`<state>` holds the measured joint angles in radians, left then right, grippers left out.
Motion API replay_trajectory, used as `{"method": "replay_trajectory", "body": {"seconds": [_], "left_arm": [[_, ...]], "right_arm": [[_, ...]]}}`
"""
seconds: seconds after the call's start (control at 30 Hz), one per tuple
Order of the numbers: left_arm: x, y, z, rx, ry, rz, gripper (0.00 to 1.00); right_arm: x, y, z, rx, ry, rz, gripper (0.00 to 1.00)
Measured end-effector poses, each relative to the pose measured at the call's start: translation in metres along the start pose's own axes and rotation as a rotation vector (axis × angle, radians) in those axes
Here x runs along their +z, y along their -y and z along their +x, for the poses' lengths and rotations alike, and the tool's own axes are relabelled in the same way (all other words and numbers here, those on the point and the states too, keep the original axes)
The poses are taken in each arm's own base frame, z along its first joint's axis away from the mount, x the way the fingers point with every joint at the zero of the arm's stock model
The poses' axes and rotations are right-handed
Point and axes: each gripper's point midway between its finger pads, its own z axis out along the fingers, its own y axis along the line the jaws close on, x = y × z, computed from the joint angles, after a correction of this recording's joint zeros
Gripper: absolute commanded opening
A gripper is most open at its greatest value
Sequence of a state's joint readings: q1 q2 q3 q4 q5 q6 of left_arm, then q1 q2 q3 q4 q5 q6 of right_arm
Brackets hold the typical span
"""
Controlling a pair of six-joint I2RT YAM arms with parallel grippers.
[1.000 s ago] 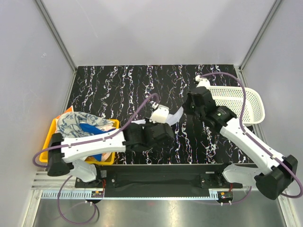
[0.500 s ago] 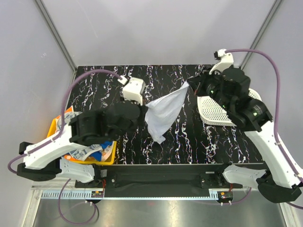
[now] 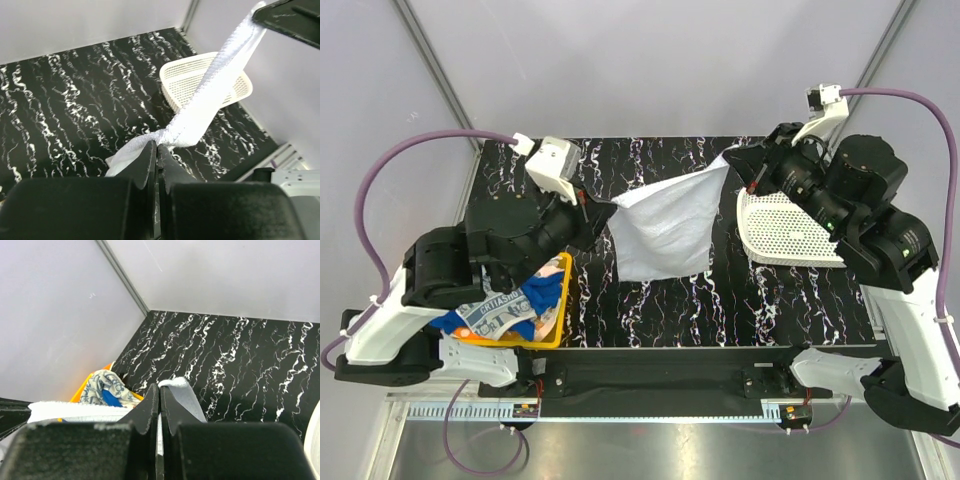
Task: Fold and stack the towels
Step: Flatten out the crumpled towel
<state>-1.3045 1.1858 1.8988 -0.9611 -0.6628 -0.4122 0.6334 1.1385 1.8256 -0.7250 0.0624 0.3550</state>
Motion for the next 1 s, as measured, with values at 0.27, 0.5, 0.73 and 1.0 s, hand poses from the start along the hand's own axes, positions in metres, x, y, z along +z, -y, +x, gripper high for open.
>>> {"method": "replay_trajectory", "body": {"seconds": [0.27, 0.5, 0.73, 1.0], "left_arm": [[-0.002, -0.002, -0.014, -0.019, 0.032, 0.024, 0.00], [0.061, -0.089, -0.020, -0.139, 0.030, -0.162, 0.00], [0.194, -0.189, 0.034, -0.294, -0.135, -0.284, 0.00], [0.315, -0.288, 0.140, -0.451, -0.334, -0.385, 0.00]], "right_arm": [[-0.003, -0.008, -0.011, 0.001, 0.019, -0.025, 0.00], [0.068, 0.023, 0.026, -0.027, -0.090, 0.096, 0.00], [0.207, 0.145, 0.108, -0.018, -0.280, 0.313, 0.00], [0.312, 0.253, 0.186, 0.007, -0.371, 0.393, 0.00]]}}
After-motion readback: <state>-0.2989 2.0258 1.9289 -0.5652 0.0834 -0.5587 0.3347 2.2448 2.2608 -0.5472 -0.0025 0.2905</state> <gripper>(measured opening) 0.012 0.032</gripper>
